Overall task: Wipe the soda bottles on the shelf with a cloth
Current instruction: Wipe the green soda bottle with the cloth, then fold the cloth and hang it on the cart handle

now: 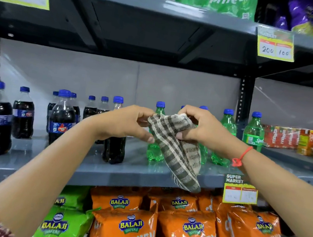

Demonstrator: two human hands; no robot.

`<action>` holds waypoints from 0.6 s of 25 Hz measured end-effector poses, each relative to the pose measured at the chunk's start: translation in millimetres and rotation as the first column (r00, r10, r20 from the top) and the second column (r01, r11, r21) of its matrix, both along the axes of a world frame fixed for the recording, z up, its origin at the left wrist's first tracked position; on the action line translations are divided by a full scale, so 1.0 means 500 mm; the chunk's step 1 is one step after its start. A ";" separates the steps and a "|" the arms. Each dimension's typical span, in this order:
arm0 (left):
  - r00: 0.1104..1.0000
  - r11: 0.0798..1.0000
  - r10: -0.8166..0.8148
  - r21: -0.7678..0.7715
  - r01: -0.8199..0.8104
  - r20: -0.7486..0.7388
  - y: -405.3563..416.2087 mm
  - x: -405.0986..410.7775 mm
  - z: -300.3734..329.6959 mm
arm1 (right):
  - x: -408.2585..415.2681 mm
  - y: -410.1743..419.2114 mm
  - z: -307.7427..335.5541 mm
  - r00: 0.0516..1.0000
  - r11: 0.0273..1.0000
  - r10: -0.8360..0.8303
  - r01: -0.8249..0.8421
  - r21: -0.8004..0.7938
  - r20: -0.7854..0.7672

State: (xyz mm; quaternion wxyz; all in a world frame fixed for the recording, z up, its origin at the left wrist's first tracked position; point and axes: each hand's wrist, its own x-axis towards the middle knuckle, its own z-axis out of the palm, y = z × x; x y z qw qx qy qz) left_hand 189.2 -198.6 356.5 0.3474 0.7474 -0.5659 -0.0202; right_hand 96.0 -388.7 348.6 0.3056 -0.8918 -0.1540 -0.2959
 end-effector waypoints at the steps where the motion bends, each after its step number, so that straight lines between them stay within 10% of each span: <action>1: 0.999 0.999 0.044 -0.031 -0.043 0.023 0.002 -0.010 -0.002 | -0.005 0.000 0.002 0.999 0.999 0.046 -0.045 0.030 -0.025; 8: 0.943 0.958 0.287 -0.058 -0.281 0.170 -0.012 -0.128 -0.028 | -0.040 -0.030 -0.022 0.891 0.943 0.285 -0.327 -0.066 -0.354; 15: 0.810 0.840 0.484 0.086 -0.536 0.331 -0.027 -0.239 -0.075 | -0.050 -0.023 -0.081 0.884 0.893 0.317 -0.400 -0.205 -0.342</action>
